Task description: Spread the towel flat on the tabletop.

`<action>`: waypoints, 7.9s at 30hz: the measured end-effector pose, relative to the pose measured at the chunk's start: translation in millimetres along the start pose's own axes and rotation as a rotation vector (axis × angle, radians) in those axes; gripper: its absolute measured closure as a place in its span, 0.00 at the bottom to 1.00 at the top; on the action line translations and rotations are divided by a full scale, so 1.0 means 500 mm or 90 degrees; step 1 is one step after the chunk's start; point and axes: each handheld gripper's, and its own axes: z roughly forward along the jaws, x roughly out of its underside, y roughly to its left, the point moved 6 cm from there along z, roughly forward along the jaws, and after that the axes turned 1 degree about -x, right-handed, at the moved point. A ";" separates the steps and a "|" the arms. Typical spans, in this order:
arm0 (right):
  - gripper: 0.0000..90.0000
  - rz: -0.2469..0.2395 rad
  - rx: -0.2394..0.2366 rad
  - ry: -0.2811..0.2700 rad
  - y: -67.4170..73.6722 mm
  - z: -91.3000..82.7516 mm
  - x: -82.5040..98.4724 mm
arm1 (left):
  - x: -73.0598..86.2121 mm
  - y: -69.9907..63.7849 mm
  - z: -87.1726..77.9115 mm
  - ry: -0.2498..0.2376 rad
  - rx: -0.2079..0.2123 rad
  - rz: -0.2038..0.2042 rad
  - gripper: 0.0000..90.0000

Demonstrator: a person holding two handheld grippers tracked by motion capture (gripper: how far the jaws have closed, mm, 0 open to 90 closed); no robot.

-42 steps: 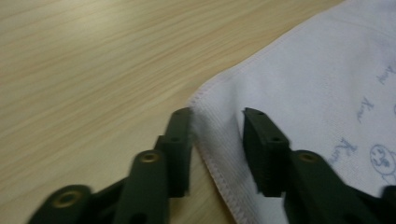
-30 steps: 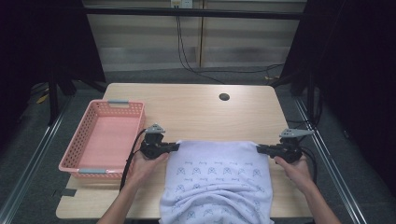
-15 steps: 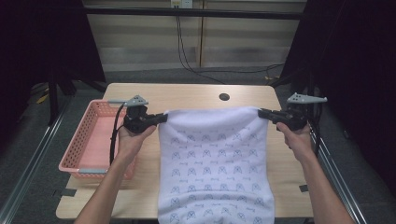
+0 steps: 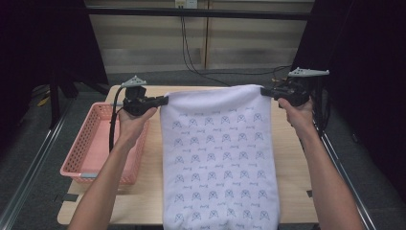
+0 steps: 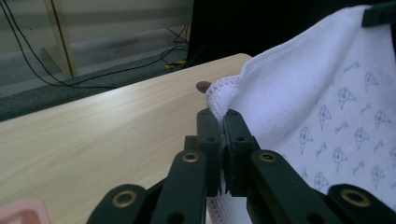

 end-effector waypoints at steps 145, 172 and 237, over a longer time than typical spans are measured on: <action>0.97 -0.007 -0.012 0.006 0.052 -0.132 0.019 | -0.035 -0.099 -0.078 -0.022 -0.003 0.068 0.97; 0.97 -0.026 -0.085 0.081 0.255 -0.290 0.295 | 0.245 -0.227 -0.177 0.047 0.105 0.049 0.97; 0.91 -0.072 -0.083 0.285 0.201 -0.043 0.462 | 0.410 -0.181 0.010 0.253 0.098 0.059 0.94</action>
